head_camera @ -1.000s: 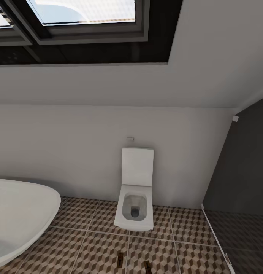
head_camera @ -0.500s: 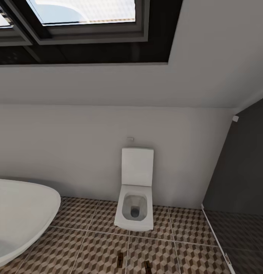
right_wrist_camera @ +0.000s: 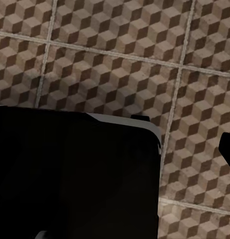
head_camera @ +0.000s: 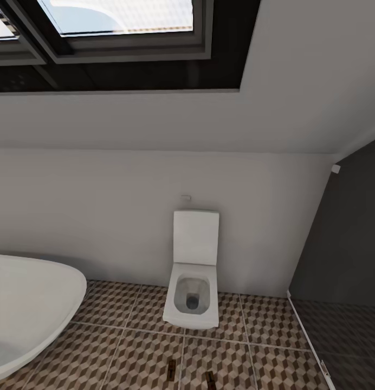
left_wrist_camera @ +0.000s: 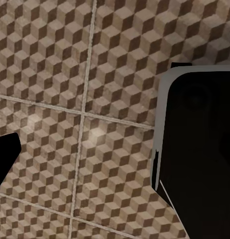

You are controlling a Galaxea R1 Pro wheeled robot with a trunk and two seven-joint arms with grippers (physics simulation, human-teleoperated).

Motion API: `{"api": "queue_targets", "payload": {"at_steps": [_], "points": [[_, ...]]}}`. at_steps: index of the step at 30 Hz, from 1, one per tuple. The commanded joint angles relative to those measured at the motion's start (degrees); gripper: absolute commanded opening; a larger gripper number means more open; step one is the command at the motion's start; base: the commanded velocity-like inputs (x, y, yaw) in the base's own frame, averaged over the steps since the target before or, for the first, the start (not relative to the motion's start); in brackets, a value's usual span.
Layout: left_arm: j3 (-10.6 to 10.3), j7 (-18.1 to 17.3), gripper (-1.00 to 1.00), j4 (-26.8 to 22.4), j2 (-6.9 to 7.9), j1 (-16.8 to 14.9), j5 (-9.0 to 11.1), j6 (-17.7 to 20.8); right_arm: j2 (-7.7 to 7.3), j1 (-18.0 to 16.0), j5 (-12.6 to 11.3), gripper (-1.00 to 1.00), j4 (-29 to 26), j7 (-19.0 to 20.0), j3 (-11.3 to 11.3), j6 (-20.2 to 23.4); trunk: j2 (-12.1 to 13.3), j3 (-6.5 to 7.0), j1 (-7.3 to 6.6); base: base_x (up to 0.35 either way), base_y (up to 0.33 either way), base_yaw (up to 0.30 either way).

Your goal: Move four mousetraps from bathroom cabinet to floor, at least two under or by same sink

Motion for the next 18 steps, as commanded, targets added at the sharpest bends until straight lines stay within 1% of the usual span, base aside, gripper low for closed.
{"api": "queue_targets", "payload": {"at_steps": [1, 18], "points": [[-0.5, 0.16, 1.0, 0.05, -0.01, -0.04, 0.28, -0.15, 0.0, -0.05, -0.23, 1.0, 0.06, -0.06, 0.35, -0.19, -0.11, -0.11, 0.03, 0.0, 0.0, 0.0], [-0.45, 0.16, 1.0, 0.05, -0.01, -0.04, 0.28, -0.15, 0.0, -0.06, -0.23, 1.0, 0.06, -0.1, 0.35, -0.19, -0.11, -0.11, 0.03, 0.0, 0.0, 0.0]]}}
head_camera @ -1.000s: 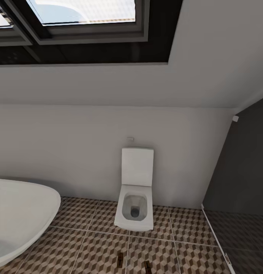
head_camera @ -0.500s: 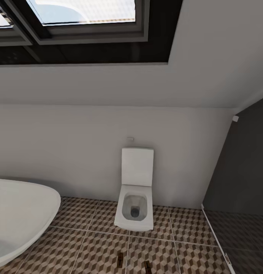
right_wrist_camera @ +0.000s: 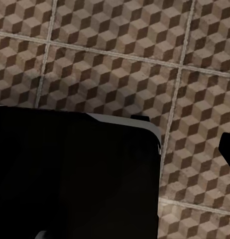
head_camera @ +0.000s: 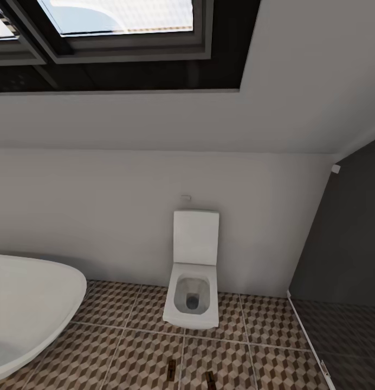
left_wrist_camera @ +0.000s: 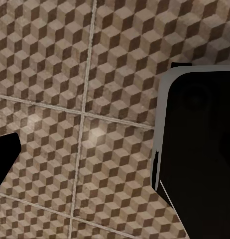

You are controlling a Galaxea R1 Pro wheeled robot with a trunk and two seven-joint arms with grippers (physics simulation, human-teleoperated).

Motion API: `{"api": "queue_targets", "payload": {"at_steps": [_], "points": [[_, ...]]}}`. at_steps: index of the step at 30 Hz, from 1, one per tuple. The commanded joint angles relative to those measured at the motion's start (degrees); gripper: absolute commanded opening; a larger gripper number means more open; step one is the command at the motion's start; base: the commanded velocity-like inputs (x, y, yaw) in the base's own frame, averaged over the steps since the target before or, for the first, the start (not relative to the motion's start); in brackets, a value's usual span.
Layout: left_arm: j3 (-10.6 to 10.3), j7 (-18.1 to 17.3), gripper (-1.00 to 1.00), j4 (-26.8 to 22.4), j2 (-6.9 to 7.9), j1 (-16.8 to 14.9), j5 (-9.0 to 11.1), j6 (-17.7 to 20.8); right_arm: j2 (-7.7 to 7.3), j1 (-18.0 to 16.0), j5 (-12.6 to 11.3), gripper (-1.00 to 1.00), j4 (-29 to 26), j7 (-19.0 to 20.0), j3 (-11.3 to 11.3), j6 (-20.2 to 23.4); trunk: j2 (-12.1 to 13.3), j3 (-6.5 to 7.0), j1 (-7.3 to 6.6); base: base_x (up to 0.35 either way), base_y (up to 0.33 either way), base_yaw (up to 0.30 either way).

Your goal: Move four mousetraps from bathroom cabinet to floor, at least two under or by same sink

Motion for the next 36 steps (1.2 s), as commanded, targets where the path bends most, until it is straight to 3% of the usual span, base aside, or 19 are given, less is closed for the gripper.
{"api": "queue_targets", "payload": {"at_steps": [1, 36], "points": [[-0.5, 0.16, 1.0, 0.05, -0.01, -0.04, 0.28, -0.15, 0.0, -0.05, -0.23, 1.0, 0.06, -0.06, 0.35, -0.19, -0.11, -0.11, 0.03, 0.0, 0.0, 0.0], [-0.49, 0.16, 1.0, 0.05, -0.01, -0.04, 0.28, -0.15, 0.0, -0.04, -0.23, 1.0, 0.06, -0.05, 0.35, -0.17, -0.11, -0.11, 0.03, 0.0, 0.0, 0.0]]}}
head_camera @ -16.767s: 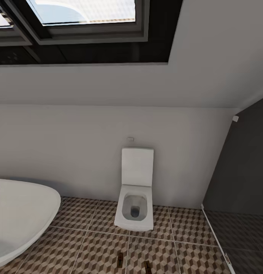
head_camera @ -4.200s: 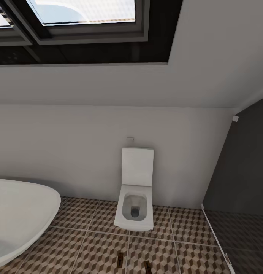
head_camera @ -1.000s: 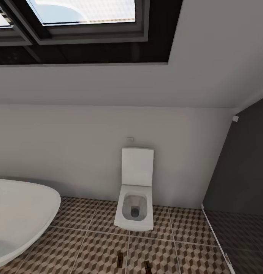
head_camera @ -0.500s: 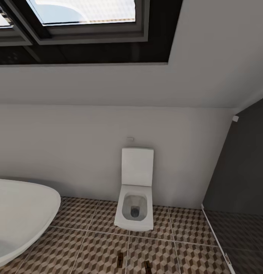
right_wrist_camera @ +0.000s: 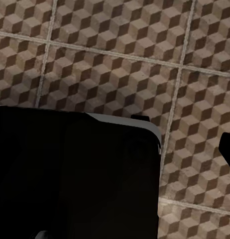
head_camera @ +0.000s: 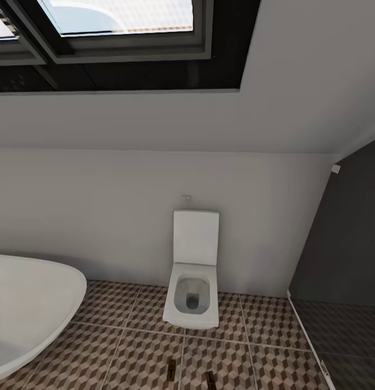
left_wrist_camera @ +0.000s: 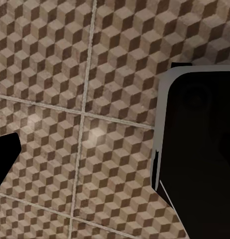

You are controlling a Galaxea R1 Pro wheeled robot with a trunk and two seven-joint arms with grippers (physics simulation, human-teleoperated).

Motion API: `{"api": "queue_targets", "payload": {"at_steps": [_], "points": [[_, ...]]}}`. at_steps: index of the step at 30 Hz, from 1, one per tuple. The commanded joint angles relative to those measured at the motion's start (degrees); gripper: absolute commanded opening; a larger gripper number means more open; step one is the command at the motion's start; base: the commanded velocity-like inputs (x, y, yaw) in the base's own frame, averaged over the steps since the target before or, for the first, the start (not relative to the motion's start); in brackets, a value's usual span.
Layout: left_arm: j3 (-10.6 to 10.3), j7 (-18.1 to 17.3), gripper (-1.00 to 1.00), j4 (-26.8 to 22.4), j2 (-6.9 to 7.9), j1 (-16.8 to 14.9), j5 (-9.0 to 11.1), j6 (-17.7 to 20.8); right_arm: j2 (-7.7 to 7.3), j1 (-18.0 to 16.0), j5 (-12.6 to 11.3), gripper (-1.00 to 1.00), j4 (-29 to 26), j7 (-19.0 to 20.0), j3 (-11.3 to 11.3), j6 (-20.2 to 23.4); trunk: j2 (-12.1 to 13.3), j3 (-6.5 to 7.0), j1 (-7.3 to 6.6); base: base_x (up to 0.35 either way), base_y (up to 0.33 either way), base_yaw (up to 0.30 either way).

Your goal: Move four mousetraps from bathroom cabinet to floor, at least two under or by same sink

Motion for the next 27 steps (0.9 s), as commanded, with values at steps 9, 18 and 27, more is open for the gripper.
{"api": "queue_targets", "payload": {"at_steps": [9, 18, 27], "points": [[-0.49, 0.16, 1.0, 0.05, -0.01, -0.04, 0.28, -0.15, 0.0, -0.06, -0.23, 1.0, 0.06, -0.05, 0.35, -0.19, -0.11, -0.11, 0.03, 0.0, 0.0, 0.0], [-0.51, 0.16, 1.0, 0.05, -0.02, -0.04, 0.28, -0.15, 0.0, -0.07, -0.23, 1.0, 0.06, -0.07, 0.35, -0.18, -0.11, -0.11, 0.03, 0.0, 0.0, 0.0], [-0.49, 0.16, 1.0, 0.05, -0.02, -0.04, 0.28, -0.15, 0.0, -0.06, -0.23, 1.0, 0.06, -0.05, 0.35, -0.2, -0.11, -0.11, 0.03, 0.0, 0.0, 0.0]]}}
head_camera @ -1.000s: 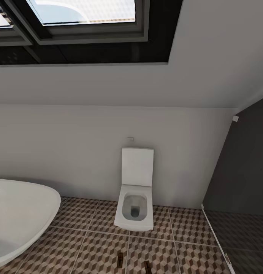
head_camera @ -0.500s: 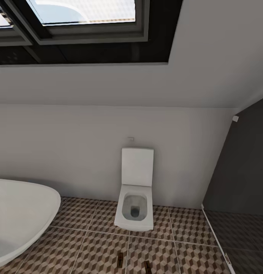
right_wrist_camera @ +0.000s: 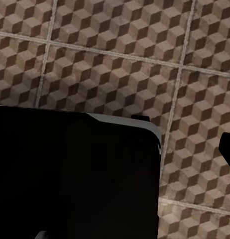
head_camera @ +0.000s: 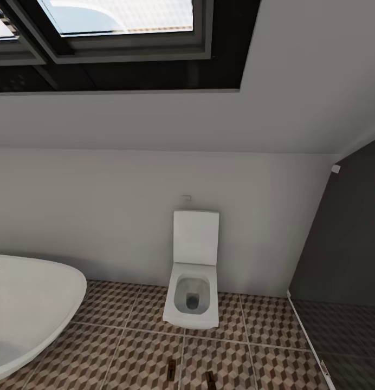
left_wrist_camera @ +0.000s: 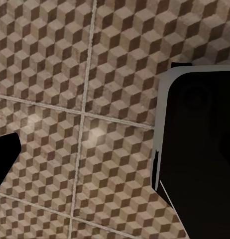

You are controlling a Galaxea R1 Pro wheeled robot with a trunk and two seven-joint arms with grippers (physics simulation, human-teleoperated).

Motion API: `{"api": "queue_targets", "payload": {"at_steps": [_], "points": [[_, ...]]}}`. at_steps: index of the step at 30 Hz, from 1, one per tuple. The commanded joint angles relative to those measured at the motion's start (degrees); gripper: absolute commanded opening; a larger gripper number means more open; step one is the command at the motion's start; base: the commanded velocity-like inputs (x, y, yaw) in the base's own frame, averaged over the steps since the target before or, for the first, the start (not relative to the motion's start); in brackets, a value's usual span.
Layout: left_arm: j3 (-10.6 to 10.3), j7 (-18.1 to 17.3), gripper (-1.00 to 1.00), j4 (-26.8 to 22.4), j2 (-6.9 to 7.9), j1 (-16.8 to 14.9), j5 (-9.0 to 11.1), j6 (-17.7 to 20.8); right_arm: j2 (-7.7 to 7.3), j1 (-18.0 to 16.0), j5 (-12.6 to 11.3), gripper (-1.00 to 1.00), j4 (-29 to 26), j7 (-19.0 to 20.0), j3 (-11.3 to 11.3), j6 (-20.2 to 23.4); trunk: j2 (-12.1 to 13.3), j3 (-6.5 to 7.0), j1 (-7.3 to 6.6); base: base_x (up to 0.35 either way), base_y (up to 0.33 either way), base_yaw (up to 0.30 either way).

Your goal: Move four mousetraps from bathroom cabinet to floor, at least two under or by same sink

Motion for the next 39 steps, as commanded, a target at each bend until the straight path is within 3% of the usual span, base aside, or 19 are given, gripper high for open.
{"api": "queue_targets", "payload": {"at_steps": [1, 39], "points": [[-0.47, 0.16, 1.0, 0.05, -0.01, -0.04, 0.28, -0.15, 0.0, -0.05, -0.23, 1.0, 0.06, -0.07, 0.35, -0.17, -0.11, -0.11, 0.03, 0.0, 0.0, 0.0], [-0.5, 0.16, 1.0, 0.05, -0.01, -0.04, 0.28, -0.15, 0.0, -0.04, -0.23, 1.0, 0.06, -0.09, 0.35, -0.19, -0.11, -0.11, 0.03, 0.0, 0.0, 0.0]]}}
